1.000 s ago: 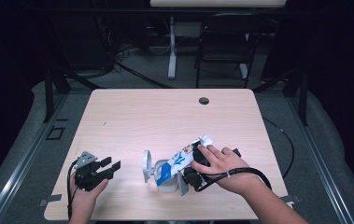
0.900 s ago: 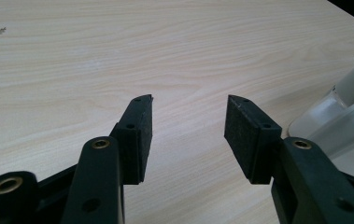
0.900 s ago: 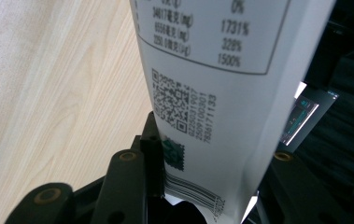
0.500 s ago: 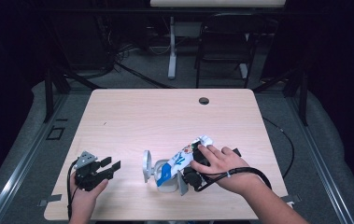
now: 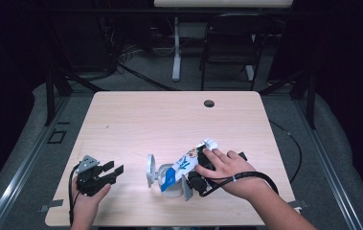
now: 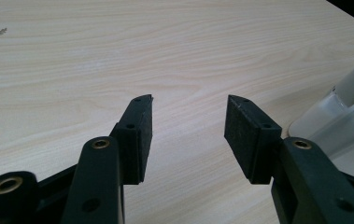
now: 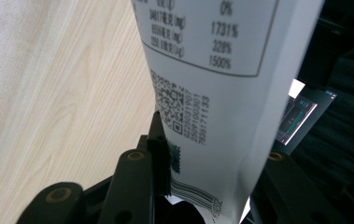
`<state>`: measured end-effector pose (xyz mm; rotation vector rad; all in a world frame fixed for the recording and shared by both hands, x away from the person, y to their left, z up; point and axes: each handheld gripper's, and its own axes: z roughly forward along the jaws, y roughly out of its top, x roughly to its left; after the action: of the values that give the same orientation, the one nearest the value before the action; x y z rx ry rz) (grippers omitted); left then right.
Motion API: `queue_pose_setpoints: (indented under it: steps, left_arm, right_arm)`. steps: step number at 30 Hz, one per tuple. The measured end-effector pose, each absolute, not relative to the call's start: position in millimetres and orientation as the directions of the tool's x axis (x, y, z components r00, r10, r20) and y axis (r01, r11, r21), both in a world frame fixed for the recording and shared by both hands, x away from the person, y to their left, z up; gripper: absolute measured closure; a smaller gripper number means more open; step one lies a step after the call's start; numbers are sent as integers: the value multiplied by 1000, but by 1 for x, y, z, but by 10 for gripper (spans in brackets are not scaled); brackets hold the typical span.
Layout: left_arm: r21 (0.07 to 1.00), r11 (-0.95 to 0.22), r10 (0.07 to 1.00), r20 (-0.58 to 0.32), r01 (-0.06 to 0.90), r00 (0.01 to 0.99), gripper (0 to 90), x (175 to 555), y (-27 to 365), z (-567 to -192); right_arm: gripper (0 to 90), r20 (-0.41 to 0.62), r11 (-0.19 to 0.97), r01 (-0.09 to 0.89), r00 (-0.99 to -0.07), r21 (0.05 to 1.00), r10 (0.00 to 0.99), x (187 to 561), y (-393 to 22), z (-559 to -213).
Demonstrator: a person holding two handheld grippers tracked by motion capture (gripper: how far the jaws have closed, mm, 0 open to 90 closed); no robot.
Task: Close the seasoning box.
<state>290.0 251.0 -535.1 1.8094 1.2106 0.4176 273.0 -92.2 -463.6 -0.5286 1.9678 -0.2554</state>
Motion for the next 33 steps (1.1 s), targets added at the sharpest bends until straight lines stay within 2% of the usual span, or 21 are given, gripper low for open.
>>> queue_pose_setpoints:
  steps: [33]
  left_arm:
    - [817,-124,865,-189,564,464,519,290,251,-535]
  right_arm:
    - [735,-804,885,-254,-374,-391,-463,272,-93,-463]
